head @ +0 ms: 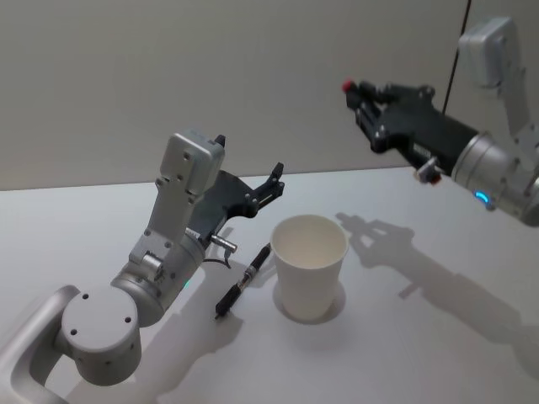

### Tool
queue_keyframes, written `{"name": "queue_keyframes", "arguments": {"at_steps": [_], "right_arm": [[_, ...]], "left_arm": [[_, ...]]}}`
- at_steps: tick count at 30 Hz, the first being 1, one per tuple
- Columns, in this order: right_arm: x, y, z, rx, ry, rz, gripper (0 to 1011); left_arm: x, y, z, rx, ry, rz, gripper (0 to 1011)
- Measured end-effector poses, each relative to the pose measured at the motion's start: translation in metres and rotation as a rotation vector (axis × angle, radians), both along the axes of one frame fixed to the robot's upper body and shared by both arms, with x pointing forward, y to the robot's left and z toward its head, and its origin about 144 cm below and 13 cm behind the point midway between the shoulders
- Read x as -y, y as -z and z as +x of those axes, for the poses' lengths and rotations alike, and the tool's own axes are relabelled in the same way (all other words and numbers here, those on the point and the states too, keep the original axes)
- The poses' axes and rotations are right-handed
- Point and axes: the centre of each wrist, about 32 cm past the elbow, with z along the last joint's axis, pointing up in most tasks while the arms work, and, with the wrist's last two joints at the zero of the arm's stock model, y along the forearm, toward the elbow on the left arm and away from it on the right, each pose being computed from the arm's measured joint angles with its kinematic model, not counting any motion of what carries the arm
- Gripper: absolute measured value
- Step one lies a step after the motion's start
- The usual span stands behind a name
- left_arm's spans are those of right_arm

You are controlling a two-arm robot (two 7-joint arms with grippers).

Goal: Place the pen into the pen holder.

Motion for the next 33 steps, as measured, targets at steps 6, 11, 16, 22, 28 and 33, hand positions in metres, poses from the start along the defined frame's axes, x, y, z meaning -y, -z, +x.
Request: {"name": "queue_keyframes", "arguments": {"at_steps": [6,11,16,22,28,33], "right_arm": [[-0.005,-0.014,0.000,0.075,-0.049,0.084,168],[-0.010,-0.023,0.000,0.117,-0.109,0.159,168],[-0.014,-0.031,0.002,0.142,-0.175,0.228,168],[-0.020,-0.035,0.004,0.152,-0.251,0.291,167],[-0.024,-0.034,0.005,0.136,-0.338,0.351,167],[-0.027,-0.027,0.007,0.107,-0.413,0.381,168]], "left_arm": [[0.000,0.000,0.000,0.000,0.000,0.000,1001],[0.000,0.000,0.000,0.000,0.000,0.000,1001],[0.000,0.000,0.000,0.000,0.000,0.000,1001],[0.000,0.000,0.000,0.000,0.000,0.000,1001],[0.000,0.000,0.000,0.000,0.000,0.000,1001],[0.000,0.000,0.000,0.000,0.000,0.000,1001]]}}
